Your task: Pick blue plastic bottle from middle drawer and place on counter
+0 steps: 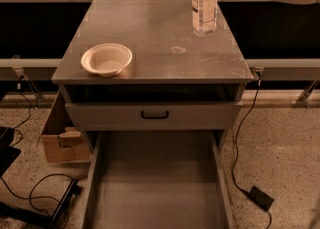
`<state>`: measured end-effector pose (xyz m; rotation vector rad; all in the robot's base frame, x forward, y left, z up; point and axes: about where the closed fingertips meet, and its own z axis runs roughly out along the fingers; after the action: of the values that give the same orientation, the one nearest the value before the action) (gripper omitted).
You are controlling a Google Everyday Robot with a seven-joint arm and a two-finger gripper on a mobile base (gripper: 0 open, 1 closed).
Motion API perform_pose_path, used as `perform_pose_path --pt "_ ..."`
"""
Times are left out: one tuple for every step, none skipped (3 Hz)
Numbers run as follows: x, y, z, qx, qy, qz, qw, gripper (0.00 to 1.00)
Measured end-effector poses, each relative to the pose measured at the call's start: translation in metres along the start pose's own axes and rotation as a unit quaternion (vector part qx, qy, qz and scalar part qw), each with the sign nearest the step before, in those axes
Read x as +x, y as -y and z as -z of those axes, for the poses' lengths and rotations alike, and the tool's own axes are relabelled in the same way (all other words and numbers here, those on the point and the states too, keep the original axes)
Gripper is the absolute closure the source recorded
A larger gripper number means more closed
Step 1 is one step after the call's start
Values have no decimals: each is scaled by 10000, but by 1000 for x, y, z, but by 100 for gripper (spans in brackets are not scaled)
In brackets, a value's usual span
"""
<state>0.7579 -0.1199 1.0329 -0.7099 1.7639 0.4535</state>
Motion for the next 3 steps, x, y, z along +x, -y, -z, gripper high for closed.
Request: perform_pose_path --pt "-2 41 -24 397 245 -56 9989 100" --pt "7 76 -40 555 633 -76 9964 100" --pt "15 91 -57 486 1036 -66 9934 100"
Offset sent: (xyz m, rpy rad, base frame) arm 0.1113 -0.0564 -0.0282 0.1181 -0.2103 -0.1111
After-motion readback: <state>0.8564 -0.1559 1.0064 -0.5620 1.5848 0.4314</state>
